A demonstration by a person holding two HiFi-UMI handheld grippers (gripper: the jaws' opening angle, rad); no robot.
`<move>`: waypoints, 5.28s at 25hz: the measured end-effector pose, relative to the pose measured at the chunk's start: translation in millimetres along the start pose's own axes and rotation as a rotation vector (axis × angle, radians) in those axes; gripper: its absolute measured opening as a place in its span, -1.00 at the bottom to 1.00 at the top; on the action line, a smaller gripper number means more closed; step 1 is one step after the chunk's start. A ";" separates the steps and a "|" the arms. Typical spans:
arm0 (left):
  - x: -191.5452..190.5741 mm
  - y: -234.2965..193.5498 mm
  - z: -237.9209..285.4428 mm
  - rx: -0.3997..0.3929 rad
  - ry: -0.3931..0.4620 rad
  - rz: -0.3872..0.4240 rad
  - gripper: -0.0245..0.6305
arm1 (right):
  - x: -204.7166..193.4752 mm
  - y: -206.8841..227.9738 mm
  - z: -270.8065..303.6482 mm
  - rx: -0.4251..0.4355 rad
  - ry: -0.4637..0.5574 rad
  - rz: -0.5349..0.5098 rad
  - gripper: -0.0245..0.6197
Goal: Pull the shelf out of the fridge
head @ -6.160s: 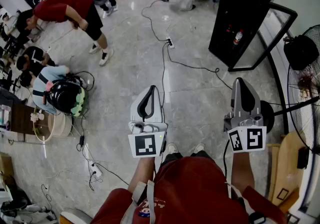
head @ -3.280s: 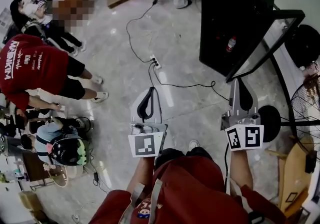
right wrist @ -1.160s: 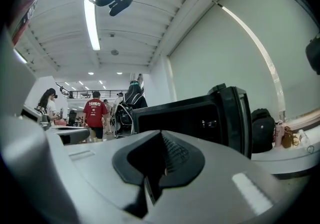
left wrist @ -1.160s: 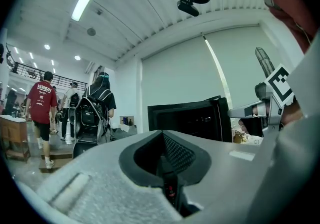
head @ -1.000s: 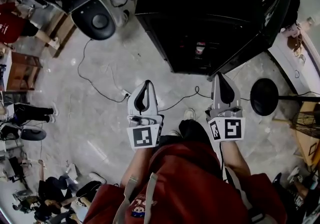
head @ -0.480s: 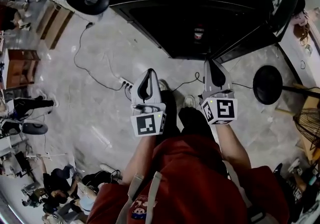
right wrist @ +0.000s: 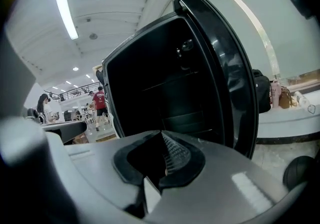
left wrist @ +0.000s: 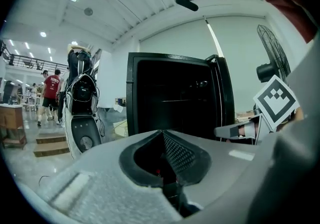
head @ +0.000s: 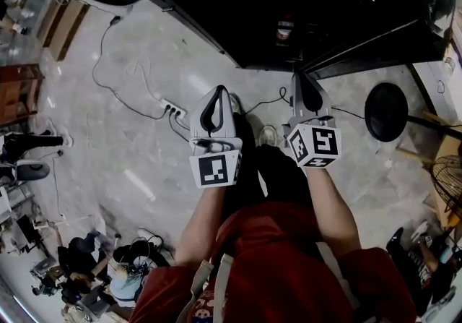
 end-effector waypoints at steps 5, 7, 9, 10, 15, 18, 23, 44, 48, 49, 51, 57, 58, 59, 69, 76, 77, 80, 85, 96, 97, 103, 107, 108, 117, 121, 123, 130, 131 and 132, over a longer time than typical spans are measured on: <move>-26.8 -3.9 11.9 0.013 -0.015 -0.010 -0.93 | -20.3 5.7 20.2 0.003 -0.015 0.018 -0.93; -34.7 -3.7 15.6 0.011 -0.020 -0.004 -0.93 | -28.1 8.1 27.1 0.006 -0.017 0.017 -0.93; -42.2 -3.7 17.7 0.012 -0.025 0.000 -0.93 | -36.0 10.3 33.4 0.007 -0.021 0.004 -0.93; -45.9 -4.4 18.3 0.015 -0.028 0.001 -0.93 | -39.7 11.0 36.6 0.006 -0.024 -0.003 -0.93; -59.1 -3.6 19.3 0.021 -0.027 0.008 -0.93 | -55.5 16.4 42.2 -0.008 -0.035 -0.010 -0.93; -62.5 -5.0 18.7 0.022 -0.027 0.008 -0.93 | -59.8 18.5 44.3 -0.014 -0.036 0.000 -0.93; -60.9 -3.6 18.3 0.012 -0.019 0.014 -0.93 | -59.9 23.0 47.3 -0.015 -0.023 0.058 -0.92; -56.3 -31.3 35.5 0.027 0.012 -0.026 -0.93 | -20.0 49.3 197.6 0.321 0.263 1.053 -0.14; -62.8 -36.7 36.3 0.021 -0.009 -0.022 -0.93 | -18.1 56.7 216.2 0.303 0.302 1.094 -0.14; -64.1 -38.6 36.5 0.020 -0.011 -0.023 -0.93 | -17.2 59.2 220.6 0.297 0.314 1.108 -0.14; -65.3 -42.0 36.5 0.015 -0.008 -0.024 -0.93 | -14.8 64.0 227.8 0.284 0.338 1.136 -0.14; -65.0 -45.5 41.2 0.002 -0.016 -0.028 -0.93 | -3.5 79.1 246.4 0.275 0.400 1.197 -0.14; -66.1 -45.4 42.5 0.001 -0.022 -0.032 -0.93 | -1.2 82.2 250.3 0.274 0.410 1.209 -0.14; -67.3 -44.7 43.1 -0.004 -0.027 -0.033 -0.93 | 1.0 84.8 253.0 0.273 0.419 1.220 -0.14; -74.2 -52.7 40.3 -0.035 -0.036 -0.032 -0.93 | 16.6 96.3 268.2 0.256 0.491 1.282 -0.36; -83.0 -69.0 47.2 -0.039 -0.036 -0.041 -0.93 | 14.3 98.4 279.1 0.198 0.537 1.292 -0.67; -83.5 -69.5 46.4 -0.035 -0.037 -0.042 -0.93 | 14.9 98.7 278.2 0.198 0.542 1.297 -0.71; -87.1 -69.0 43.1 -0.032 -0.045 -0.040 -0.93 | 13.8 98.7 273.0 0.187 0.542 1.297 -0.85; -87.0 -71.7 39.0 -0.025 -0.045 -0.038 -0.93 | 15.1 98.1 268.7 0.192 0.528 1.295 -0.90; -74.9 -71.8 26.8 0.001 -0.052 -0.027 -0.93 | -12.8 81.1 232.4 0.201 0.501 1.294 -0.90; -72.5 -71.8 25.3 0.002 -0.050 -0.026 -0.93 | -15.8 78.9 227.3 0.200 0.499 1.295 -0.90; -62.9 -66.8 20.0 0.016 -0.045 0.006 -0.93 | -28.4 67.6 199.0 0.218 0.488 1.317 -0.90; -61.5 -64.9 12.6 0.039 -0.043 -0.015 -0.93 | -36.1 61.6 179.9 0.234 0.482 1.345 -0.90; -61.5 -65.2 10.4 0.044 -0.044 -0.018 -0.93 | -37.6 58.1 175.6 0.241 0.481 1.354 -0.90; -54.3 -57.2 -14.4 0.087 -0.033 -0.029 -0.93 | -57.2 41.8 123.6 0.255 0.422 1.398 -0.90; -47.5 -62.0 -28.1 0.109 -0.031 -0.031 -0.93 | -61.3 33.3 103.6 0.255 0.391 1.392 -0.90; -45.6 -64.0 -33.5 0.114 -0.029 -0.039 -0.93 | -63.2 29.7 94.1 0.252 0.371 1.378 -0.90; -52.5 -65.8 -52.3 0.121 -0.043 -0.063 -0.93 | -70.7 19.1 61.3 0.255 0.301 1.309 -0.90; -54.3 -65.9 -55.6 0.123 -0.042 -0.067 -0.93 | -72.8 17.8 55.9 0.252 0.290 1.300 -0.90; -55.6 -66.3 -59.3 0.127 -0.040 -0.072 -0.93 | -74.5 15.9 50.3 0.251 0.280 1.290 -0.90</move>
Point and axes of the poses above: the fingertips, and each gripper's own axes: z forward along the fingers, y to its right, x out of its top, the point moved 2 cm from there along -z, backward along the fingers, and after that the axes turned 12 degrees about -y, right-handed, at the moved point
